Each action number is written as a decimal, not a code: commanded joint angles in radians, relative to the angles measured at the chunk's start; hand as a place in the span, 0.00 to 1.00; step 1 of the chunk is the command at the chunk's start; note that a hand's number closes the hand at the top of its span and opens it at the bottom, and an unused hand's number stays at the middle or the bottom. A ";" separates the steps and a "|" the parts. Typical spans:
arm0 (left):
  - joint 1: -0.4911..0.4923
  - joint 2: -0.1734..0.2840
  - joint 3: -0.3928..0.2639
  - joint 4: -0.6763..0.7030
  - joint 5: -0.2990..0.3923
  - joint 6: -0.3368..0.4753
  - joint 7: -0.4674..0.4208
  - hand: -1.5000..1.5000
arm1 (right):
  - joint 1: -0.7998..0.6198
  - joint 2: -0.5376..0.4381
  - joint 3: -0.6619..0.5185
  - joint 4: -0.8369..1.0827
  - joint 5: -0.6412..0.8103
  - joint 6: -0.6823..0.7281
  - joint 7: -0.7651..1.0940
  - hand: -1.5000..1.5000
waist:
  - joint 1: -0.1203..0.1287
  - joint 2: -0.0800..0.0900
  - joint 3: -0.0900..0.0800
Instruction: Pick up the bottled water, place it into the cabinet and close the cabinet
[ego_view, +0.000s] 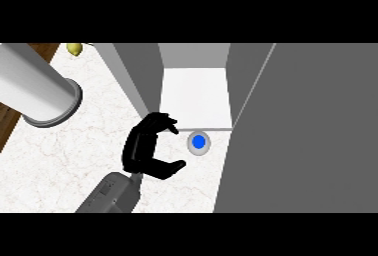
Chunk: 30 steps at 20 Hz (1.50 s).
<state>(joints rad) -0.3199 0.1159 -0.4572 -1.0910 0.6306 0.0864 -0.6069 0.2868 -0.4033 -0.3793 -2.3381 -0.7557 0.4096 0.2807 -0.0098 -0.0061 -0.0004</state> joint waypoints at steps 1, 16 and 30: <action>0.117 0.024 -0.029 -0.088 -0.027 -0.046 -0.014 0.00 | 0.028 0.005 -0.031 -0.155 -0.041 -0.020 0.054 1.00 | 0.005 0.002 0.000; 0.472 0.377 0.099 -0.432 0.047 -0.178 -0.038 0.00 | -0.005 0.002 0.354 -0.288 0.094 -0.104 0.128 1.00 | 0.021 -0.002 -0.003; 0.631 0.557 0.214 -0.589 0.072 -0.222 -0.035 0.00 | -0.341 0.062 0.806 -0.185 0.280 -0.332 0.211 1.00 | 0.029 -0.017 -0.007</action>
<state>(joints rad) 0.2709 0.6392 -0.2650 -1.6435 0.6866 -0.1211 -0.6502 0.0122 -0.3504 0.3339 -2.3509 -0.7052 0.1811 0.4211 0.0171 -0.0191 -0.0063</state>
